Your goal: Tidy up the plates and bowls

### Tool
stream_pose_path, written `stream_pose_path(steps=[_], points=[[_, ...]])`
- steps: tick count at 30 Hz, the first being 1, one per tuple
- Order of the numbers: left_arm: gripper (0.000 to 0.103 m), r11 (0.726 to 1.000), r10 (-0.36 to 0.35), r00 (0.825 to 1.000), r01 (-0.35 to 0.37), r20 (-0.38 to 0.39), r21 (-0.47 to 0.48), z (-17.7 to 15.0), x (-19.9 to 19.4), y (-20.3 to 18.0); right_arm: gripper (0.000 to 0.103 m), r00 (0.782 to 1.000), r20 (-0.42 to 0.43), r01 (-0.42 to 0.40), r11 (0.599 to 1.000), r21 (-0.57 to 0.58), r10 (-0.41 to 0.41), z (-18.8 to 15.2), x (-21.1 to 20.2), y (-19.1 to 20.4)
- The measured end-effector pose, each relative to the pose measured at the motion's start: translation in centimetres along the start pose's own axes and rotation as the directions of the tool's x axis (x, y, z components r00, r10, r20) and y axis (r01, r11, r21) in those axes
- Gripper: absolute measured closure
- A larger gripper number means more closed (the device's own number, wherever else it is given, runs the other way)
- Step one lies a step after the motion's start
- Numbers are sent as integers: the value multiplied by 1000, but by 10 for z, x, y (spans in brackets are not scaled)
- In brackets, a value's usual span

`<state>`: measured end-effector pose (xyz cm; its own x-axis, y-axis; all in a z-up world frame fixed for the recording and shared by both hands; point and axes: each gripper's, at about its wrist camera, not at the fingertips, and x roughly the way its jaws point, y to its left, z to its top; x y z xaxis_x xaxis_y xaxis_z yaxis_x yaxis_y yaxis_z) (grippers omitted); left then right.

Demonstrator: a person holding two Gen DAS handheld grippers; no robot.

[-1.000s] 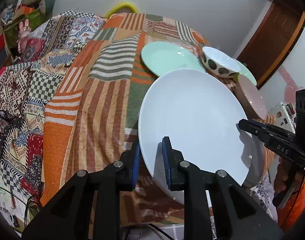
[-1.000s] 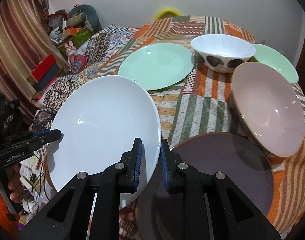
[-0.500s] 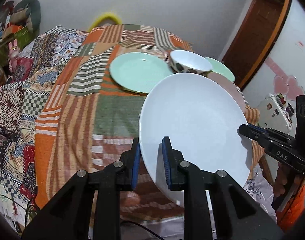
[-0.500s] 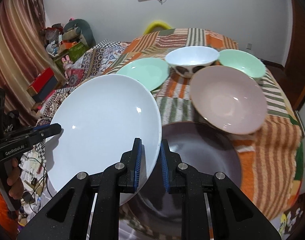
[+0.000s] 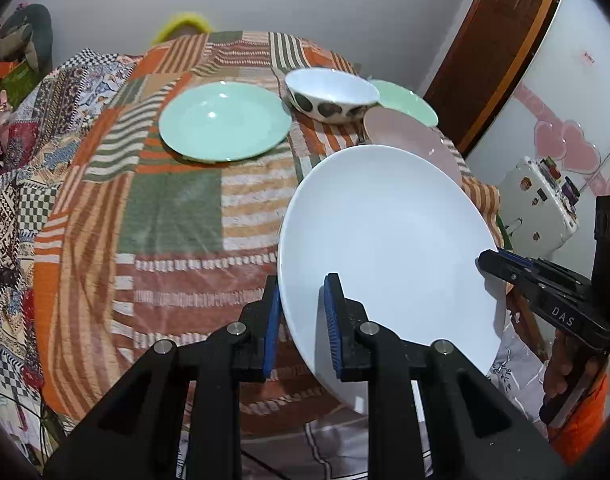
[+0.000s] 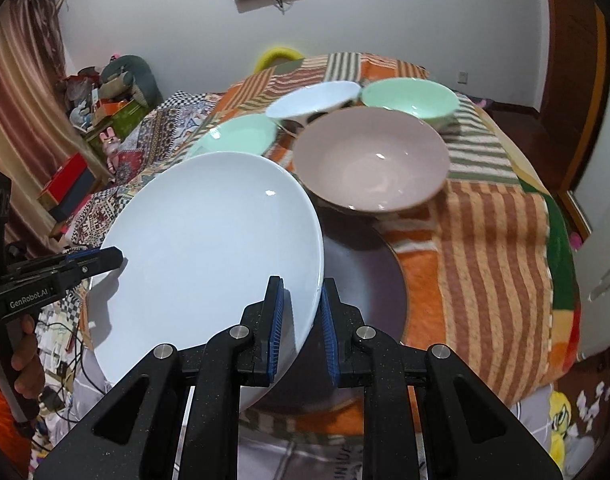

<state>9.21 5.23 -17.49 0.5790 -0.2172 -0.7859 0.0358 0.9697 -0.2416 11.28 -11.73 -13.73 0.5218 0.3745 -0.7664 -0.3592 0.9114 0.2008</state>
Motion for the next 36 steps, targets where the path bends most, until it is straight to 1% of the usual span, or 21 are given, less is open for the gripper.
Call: stream_pose_path(steps=[8, 16, 22, 28, 36], points=[[83, 1000, 1, 997, 0, -82, 8, -11, 28, -15, 86, 999, -39, 18, 999, 41, -16, -19, 2, -25], [82, 1000, 12, 989, -10, -150, 13, -15, 53, -19, 85, 998, -67, 17, 996, 93, -11, -31, 8, -37], [82, 1000, 15, 985, -14, -170, 8, -12, 66, -22, 84, 997, -78, 16, 993, 117, -7, -31, 12, -45], [82, 999, 33, 985, -30, -169, 19, -8, 73, -25, 83, 996, -84, 11, 990, 137, 1, -29, 20, -50], [82, 999, 32, 983, -29, -181, 20, -3, 83, -26, 83, 998, -69, 16, 989, 146, -6, -25, 21, -55]])
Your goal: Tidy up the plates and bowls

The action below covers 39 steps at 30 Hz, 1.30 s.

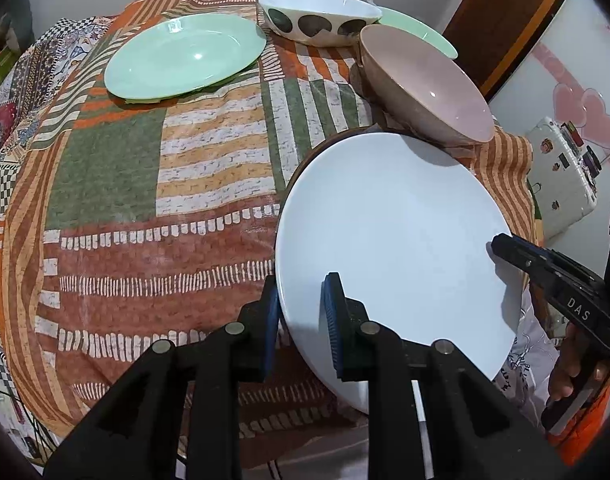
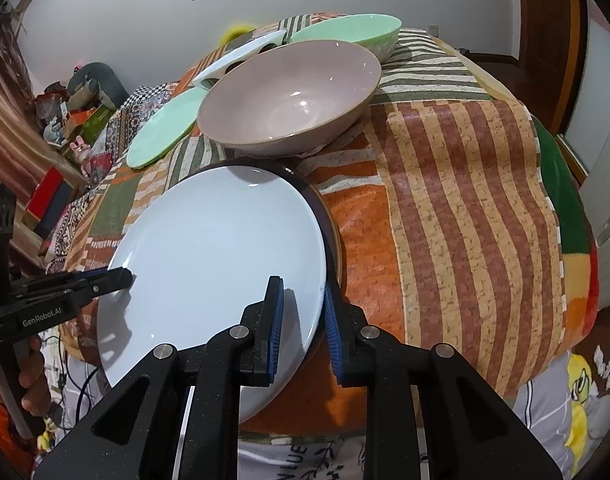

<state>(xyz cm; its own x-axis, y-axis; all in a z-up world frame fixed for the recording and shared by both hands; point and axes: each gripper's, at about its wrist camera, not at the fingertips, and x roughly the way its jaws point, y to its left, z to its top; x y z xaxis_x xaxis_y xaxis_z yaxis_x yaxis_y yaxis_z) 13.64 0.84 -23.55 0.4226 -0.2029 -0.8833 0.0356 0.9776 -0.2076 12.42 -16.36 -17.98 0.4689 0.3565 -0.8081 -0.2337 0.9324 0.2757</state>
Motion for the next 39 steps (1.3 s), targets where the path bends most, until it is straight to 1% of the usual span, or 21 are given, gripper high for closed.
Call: stream_pose_path(steps=[10, 15, 22, 27, 31, 33, 35, 37, 39], points=[[82, 1000, -2, 1000, 2, -5, -17, 3, 5, 2, 83, 999, 20, 44, 998, -47, -43, 9, 6, 5], [81, 999, -16, 1000, 16, -3, -37, 3, 6, 4, 82, 997, 31, 74, 995, -67, -72, 11, 9, 7], [79, 999, -23, 1000, 23, -4, -38, 3, 1, 6, 78, 998, 16, 65, 996, -58, -64, 14, 6, 7], [72, 1000, -15, 999, 15, 36, -19, 4, -18, 8, 74, 997, 65, 55, 996, -77, -50, 16, -11, 15], [65, 1000, -8, 995, 8, 101, -9, 8, -44, 12, 69, 993, 108, 51, 991, -123, -38, 21, -26, 32], [60, 1000, 12, 989, -13, 150, 4, 11, -60, 15, 67, 991, 128, 43, 988, -146, -24, 25, -31, 43], [58, 1000, 25, 982, -27, 189, 8, 14, -73, 20, 62, 989, 148, 31, 985, -168, -6, 30, -35, 56], [57, 998, 52, 971, -55, 235, 5, 19, -86, 28, 59, 987, 163, 20, 982, -185, 11, 36, -36, 68], [54, 997, 74, 961, -77, 265, -3, 24, -94, 35, 58, 985, 172, 8, 980, -200, 27, 40, -35, 79]])
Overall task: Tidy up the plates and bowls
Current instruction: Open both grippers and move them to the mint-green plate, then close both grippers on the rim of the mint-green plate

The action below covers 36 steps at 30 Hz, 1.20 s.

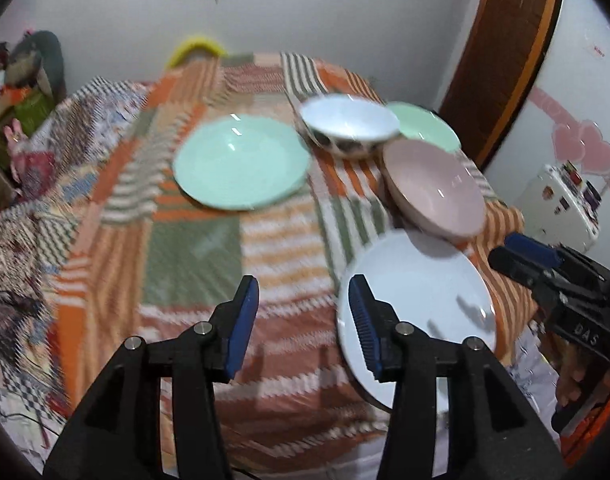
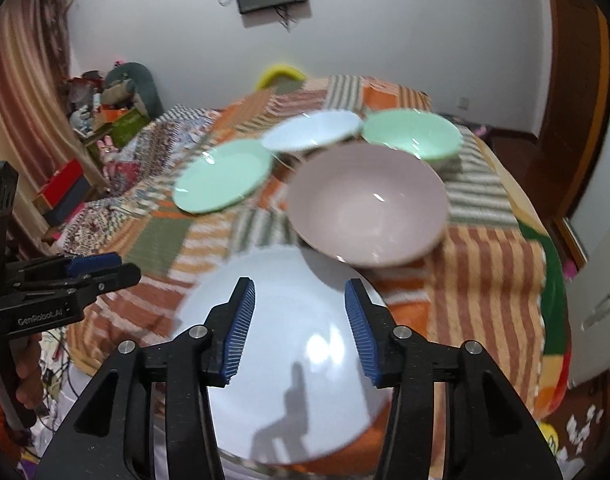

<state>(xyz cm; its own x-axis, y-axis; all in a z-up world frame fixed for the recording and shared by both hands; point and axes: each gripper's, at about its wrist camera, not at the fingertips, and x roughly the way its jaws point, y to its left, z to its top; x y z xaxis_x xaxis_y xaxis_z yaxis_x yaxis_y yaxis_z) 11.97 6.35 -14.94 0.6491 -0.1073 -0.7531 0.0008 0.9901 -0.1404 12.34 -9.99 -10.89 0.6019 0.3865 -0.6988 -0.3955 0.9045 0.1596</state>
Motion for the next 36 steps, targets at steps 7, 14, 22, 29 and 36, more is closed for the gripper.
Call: stream_pose_path(steps=[7, 14, 22, 29, 36], points=[[46, 995, 52, 997, -46, 62, -83, 21, -3, 53, 58, 1000, 13, -27, 999, -40, 27, 23, 29, 37], [46, 985, 100, 995, -98, 11, -142, 27, 35, 106, 58, 996, -51, -77, 997, -7, 77, 40, 75, 55], [47, 978, 54, 998, -62, -44, -198, 41, 82, 150, 58, 992, -106, -59, 998, 20, 61, 60, 123, 63], [59, 981, 24, 998, -34, -55, -193, 68, 121, 165, 58, 989, -146, -9, 1000, 16, 12, 74, 151, 64], [80, 978, -13, 997, -3, -75, -210, 90, 155, 174, 59, 984, -173, 46, 999, -26, -50, 81, 173, 61]])
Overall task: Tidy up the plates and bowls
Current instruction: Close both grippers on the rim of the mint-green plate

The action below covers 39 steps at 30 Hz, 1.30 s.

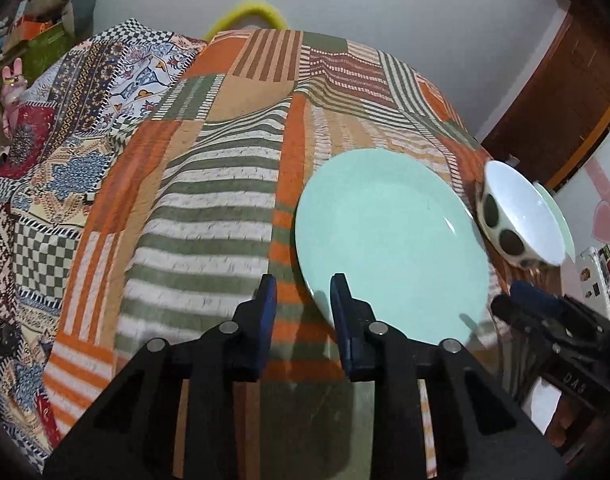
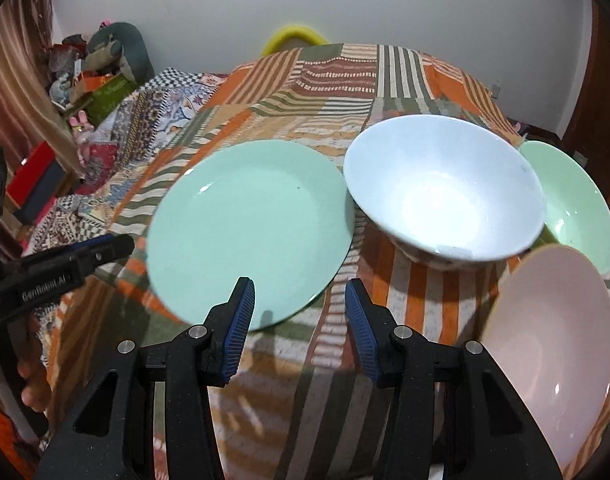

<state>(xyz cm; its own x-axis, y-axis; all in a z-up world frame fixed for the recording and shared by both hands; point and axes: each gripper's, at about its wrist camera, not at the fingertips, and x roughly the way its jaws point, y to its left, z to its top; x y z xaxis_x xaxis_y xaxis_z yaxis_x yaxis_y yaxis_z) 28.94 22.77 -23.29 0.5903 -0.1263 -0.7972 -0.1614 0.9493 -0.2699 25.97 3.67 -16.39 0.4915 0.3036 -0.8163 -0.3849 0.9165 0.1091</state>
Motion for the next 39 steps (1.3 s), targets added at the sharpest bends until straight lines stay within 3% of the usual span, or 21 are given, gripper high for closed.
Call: stream_pose_path(steps=[2, 7, 9, 16, 26, 31, 39], points=[[81, 1000, -7, 1000, 7, -16, -4, 5, 10, 0, 65, 1000, -23, 2, 1000, 11, -2, 2, 7, -3], [83, 1000, -19, 999, 19, -43, -8, 13, 29, 1, 66, 999, -47, -1, 1000, 30, 2, 6, 16, -7], [89, 999, -33, 998, 33, -47, 2, 17, 33, 0, 68, 998, -55, -6, 999, 33, 8, 10, 21, -8], [90, 998, -55, 996, 53, -63, -37, 12, 26, 10, 71, 997, -80, -20, 1000, 12, 21, 11, 24, -5], [90, 1000, -12, 995, 10, -94, -24, -32, -18, 28, 74, 984, -139, -118, 990, -74, 107, -9, 16, 19], [89, 999, -16, 994, 13, -112, -30, -40, -24, 35, 77, 982, -152, -129, 985, -114, 111, -9, 18, 23], [89, 999, 40, 995, -38, -87, 19, -35, -19, 29, 77, 977, -178, -128, 991, -38, 120, 8, 39, 16]])
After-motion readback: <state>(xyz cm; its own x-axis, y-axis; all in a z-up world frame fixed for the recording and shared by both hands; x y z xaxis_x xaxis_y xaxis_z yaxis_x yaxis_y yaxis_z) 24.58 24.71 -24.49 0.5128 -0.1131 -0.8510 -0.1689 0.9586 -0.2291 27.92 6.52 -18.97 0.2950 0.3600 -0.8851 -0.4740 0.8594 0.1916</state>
